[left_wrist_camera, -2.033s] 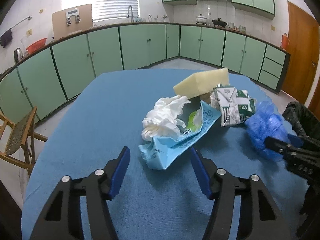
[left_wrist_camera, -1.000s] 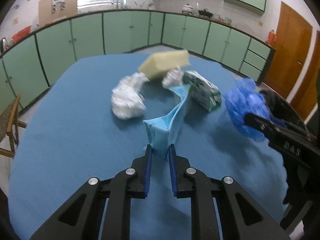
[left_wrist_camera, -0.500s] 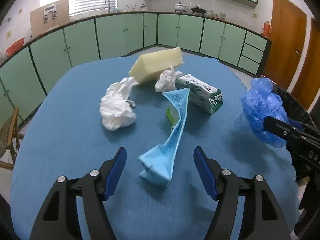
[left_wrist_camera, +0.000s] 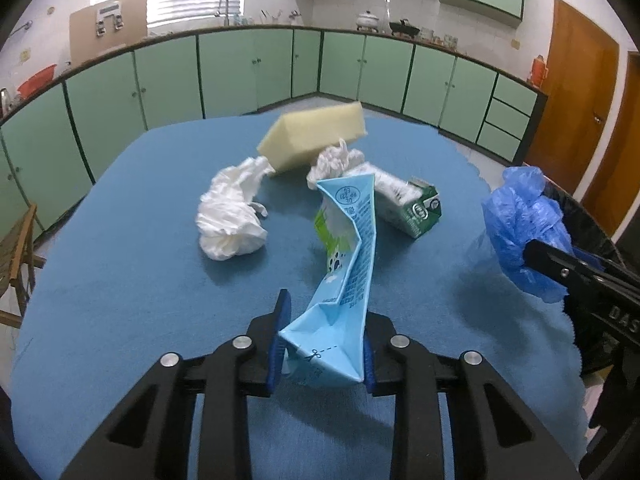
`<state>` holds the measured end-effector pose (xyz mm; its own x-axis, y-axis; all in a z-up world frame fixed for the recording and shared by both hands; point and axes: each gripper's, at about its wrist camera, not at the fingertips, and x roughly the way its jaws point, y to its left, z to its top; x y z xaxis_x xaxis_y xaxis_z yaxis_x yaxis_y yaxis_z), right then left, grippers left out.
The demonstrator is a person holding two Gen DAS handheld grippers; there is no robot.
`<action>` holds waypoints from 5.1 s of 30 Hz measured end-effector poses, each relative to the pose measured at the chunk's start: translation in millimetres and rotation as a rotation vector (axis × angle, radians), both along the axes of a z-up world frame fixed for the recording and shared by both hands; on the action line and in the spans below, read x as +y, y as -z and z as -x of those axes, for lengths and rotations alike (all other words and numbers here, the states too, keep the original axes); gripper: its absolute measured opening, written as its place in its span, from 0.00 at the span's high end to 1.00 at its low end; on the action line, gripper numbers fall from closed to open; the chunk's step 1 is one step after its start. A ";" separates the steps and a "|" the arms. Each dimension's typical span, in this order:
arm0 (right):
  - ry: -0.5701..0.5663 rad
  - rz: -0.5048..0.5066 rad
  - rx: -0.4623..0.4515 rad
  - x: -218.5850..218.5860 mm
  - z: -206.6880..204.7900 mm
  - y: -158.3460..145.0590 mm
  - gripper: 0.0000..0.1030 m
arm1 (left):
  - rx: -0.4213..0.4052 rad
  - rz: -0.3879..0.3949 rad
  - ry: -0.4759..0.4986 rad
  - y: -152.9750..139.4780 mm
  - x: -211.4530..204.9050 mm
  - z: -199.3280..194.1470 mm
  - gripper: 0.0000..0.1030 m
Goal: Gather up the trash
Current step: 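Carry the light blue carton and blue plastic bag over the bin, then open the left gripper over the bin while the right gripper releases the bag, then move both grippers back over the table toward the remaining trash, then grasp the green-white milk carton with the right gripper while the left grasps white tissue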
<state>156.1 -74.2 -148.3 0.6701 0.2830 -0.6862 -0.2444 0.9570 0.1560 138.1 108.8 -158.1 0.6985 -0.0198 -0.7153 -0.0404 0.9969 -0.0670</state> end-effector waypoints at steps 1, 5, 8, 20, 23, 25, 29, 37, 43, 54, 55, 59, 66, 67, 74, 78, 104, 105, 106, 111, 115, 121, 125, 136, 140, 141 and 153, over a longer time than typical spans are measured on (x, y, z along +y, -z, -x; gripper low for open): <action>-0.002 -0.001 -0.004 -0.1 0.8 -1.3 0.49 | -0.007 -0.008 -0.004 -3.2 -0.5 3.8 0.71; -0.008 -0.009 -0.016 -0.6 5.3 -8.1 0.49 | -0.030 -0.014 -0.019 -16.2 0.5 17.8 0.71; -0.015 -0.016 -0.026 -0.1 9.6 -14.1 0.49 | -0.039 -0.010 -0.023 -21.9 0.2 26.5 0.71; -0.013 -0.045 -0.060 -5.4 29.1 -38.2 0.49 | -0.076 -0.009 -0.013 -43.5 -14.3 37.6 0.71; -0.008 -0.047 -0.074 -10.6 33.6 -43.9 0.49 | -0.090 -0.007 -0.004 -49.4 -20.0 38.9 0.71; -0.002 -0.050 -0.082 -16.4 36.2 -47.2 0.49 | -0.097 -0.006 0.002 -51.5 -23.4 40.1 0.71; 0.011 -0.052 -0.097 -26.8 42.4 -52.9 0.49 | -0.109 -0.004 0.021 -56.2 -33.1 39.5 0.71; 0.074 -0.057 -0.125 -63.4 54.9 -66.0 0.49 | -0.131 0.007 0.089 -66.9 -67.8 30.6 0.71; 0.159 -0.043 -0.144 -106.3 58.7 -72.7 0.49 | -0.151 0.019 0.162 -75.2 -104.5 17.7 0.71; 0.303 -0.001 -0.159 -187.8 55.6 -72.2 0.49 | -0.168 0.063 0.302 -81.1 -189.7 -12.0 0.71; 0.310 0.001 -0.158 -192.3 54.9 -71.2 0.49 | -0.169 0.065 0.317 -80.7 -199.6 -15.6 0.71; 0.349 0.007 -0.148 -218.0 49.6 -62.9 0.49 | -0.165 0.068 0.356 -78.1 -228.3 -27.3 0.71; 0.401 0.009 -0.121 -254.3 39.5 -43.4 0.49 | -0.156 0.068 0.405 -67.4 -268.9 -52.8 0.71; 0.408 0.009 -0.115 -258.9 37.8 -39.7 0.49 | -0.152 0.069 0.412 -65.1 -274.8 -56.6 0.71; 0.452 0.011 -0.077 -284.1 27.7 -17.6 0.45 | -0.111 0.072 0.448 -51.5 -305.2 -74.8 0.71; 0.472 0.034 -0.055 -293.2 25.4 -8.0 0.35 | -0.059 0.093 0.465 -43.1 -311.5 -85.8 0.62; 0.381 -0.019 -0.118 -194.9 46.3 -47.9 0.11 | -0.174 0.032 0.234 -74.7 -140.8 -21.3 0.29; 0.358 -0.017 -0.115 -182.7 43.9 -47.1 0.11 | -0.173 0.019 0.204 -72.1 -125.1 -17.3 0.29; 0.333 -0.017 -0.112 -169.4 40.9 -46.5 0.11 | -0.172 0.012 0.183 -70.6 -114.1 -14.8 0.29; 0.243 -0.021 -0.110 -113.2 29.7 -41.3 0.11 | -0.163 -0.047 0.052 -57.5 -48.9 -0.4 0.29; 0.183 -0.020 -0.114 -74.5 18.5 -35.2 0.11 | -0.153 -0.070 -0.018 -49.6 -11.8 6.2 0.29; 0.091 0.011 -0.102 -18.0 -4.0 -16.6 0.11 | -0.139 -0.080 -0.084 -38.2 26.8 10.4 0.29; 0.062 0.024 -0.085 5.4 -16.7 -4.2 0.11 | -0.121 -0.077 -0.115 -29.1 46.6 8.6 0.29; -0.009 0.050 -0.033 46.1 -62.3 23.1 0.11 | -0.096 -0.074 -0.145 -18.8 63.2 -9.6 0.29; -0.018 0.056 -0.020 53.2 -75.9 27.7 0.16 | -0.096 -0.075 -0.154 -17.5 67.6 -15.8 0.29; -0.019 0.058 -0.012 54.0 -78.5 29.0 0.17 | -0.095 -0.075 -0.156 -16.7 68.4 -17.5 0.29; -0.094 0.031 0.094 60.0 -100.4 40.7 0.52 | -0.067 -0.051 -0.142 -7.4 65.5 -37.9 0.29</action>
<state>256.5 -14.2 -189.0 0.5740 0.3189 -0.7542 -0.3186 0.9354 0.1530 175.9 174.4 -150.7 0.7380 0.1172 -0.6646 -0.1779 0.9837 -0.0241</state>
